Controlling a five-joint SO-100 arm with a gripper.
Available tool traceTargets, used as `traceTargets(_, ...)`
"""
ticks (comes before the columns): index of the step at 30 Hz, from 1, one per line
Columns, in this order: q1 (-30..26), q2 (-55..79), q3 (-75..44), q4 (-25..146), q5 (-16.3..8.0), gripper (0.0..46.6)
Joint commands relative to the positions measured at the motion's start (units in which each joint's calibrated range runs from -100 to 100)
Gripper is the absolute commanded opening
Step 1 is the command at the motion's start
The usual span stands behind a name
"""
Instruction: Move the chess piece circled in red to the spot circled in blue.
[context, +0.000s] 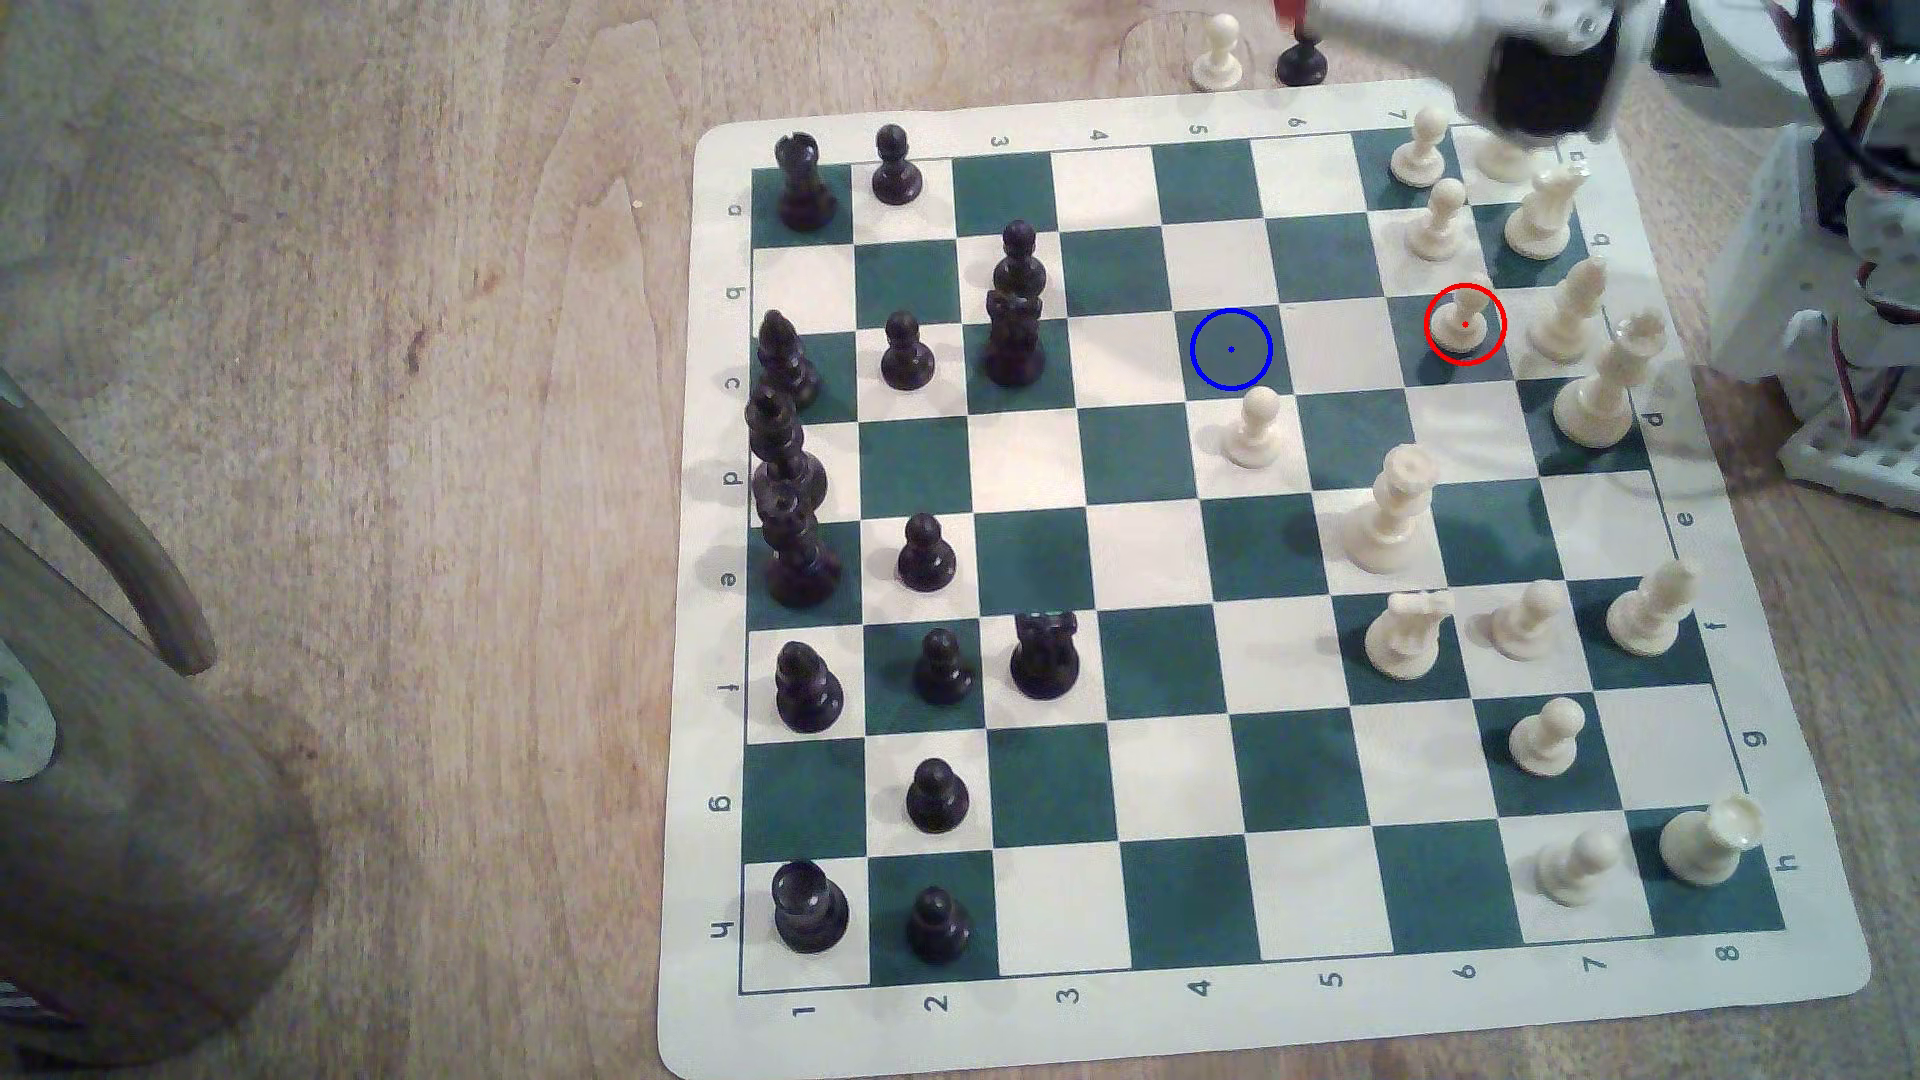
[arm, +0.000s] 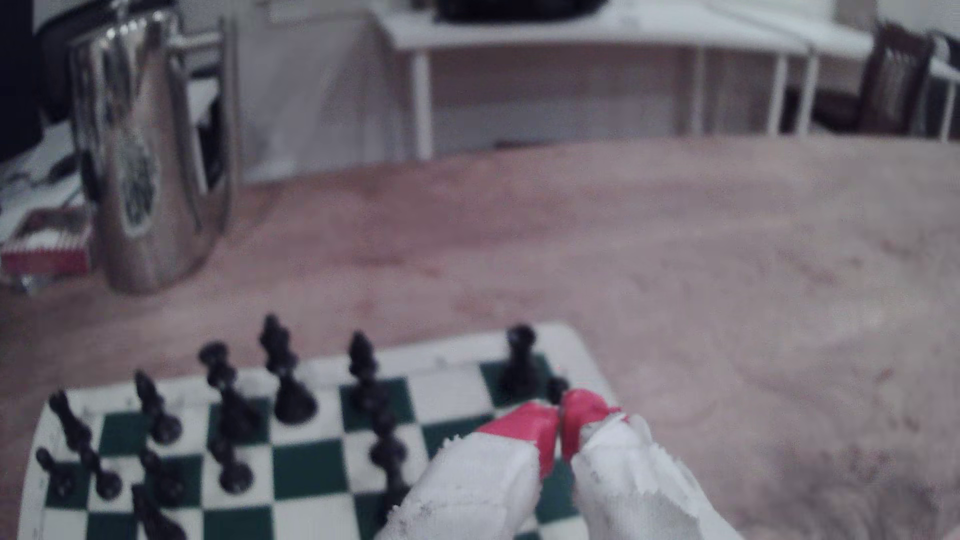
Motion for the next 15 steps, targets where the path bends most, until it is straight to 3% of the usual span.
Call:
traceTargets(1,0.51,4.17,-17.53,21.80,-1.47,0.2)
traceTargets(3,0.74,10.19,-25.15,30.48,-3.61,0.2)
traceTargets(4,1.21,16.98,-33.40,38.59,-6.79,0.2)
traceTargets(5,1.37,19.79,-36.93,41.78,-7.77,0.2)
traceTargets(7,1.05,24.45,-42.83,46.78,-8.50,1.9)
traceTargets(12,-3.25,28.27,-44.01,51.53,-10.94,3.3)
traceTargets(15,-3.95,34.56,-44.01,53.66,-12.01,8.5)
